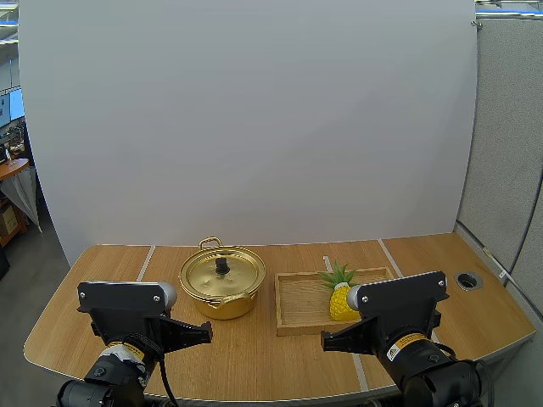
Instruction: Open the pot, put the pineapple inside, and close it
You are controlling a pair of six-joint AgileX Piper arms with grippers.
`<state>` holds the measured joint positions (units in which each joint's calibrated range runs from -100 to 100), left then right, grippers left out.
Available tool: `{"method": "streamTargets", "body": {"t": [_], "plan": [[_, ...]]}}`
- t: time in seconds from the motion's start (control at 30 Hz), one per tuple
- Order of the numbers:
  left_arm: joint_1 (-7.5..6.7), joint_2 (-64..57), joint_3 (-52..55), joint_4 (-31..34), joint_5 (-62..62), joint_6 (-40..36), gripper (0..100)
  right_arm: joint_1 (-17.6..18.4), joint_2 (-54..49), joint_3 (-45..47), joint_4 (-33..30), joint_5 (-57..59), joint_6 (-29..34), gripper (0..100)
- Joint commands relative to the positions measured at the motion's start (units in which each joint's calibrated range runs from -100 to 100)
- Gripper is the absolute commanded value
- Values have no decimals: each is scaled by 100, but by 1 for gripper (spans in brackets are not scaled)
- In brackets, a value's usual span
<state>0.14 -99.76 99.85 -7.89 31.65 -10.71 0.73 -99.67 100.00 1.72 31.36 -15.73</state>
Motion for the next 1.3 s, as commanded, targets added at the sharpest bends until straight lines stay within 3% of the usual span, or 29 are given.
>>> {"method": "streamTargets", "body": {"t": [0.0, 0.13, 0.47, 0.67, 0.8, 0.97, 1.27], "plan": [[-6, -24, -50, -123, 34, -39, 0, -27, -33, 0, 8, -26, 2, 0], [-6, -24, -633, -108, 34, -39, 0, -27, -33, -346, 57, 78, 2, 0], [-6, -24, -2448, 117, 166, 93, 0, -27, -33, -2492, 107, 837, 2, 0], [-6, -24, -3536, 128, 1285, 100, 0, -27, -33, -3623, 107, 1772, 2, 0], [-6, -24, -4064, 127, 2743, 153, 0, -27, -33, -4203, 95, 2781, 2, 0], [-6, -24, -4349, 127, 4154, 161, 0, -27, -33, -4596, 95, 4106, 2, 0], [-6, 154, -4349, 127, 4260, 603, 0, -27, 60, -4627, 95, 4786, 2, 0]]}}
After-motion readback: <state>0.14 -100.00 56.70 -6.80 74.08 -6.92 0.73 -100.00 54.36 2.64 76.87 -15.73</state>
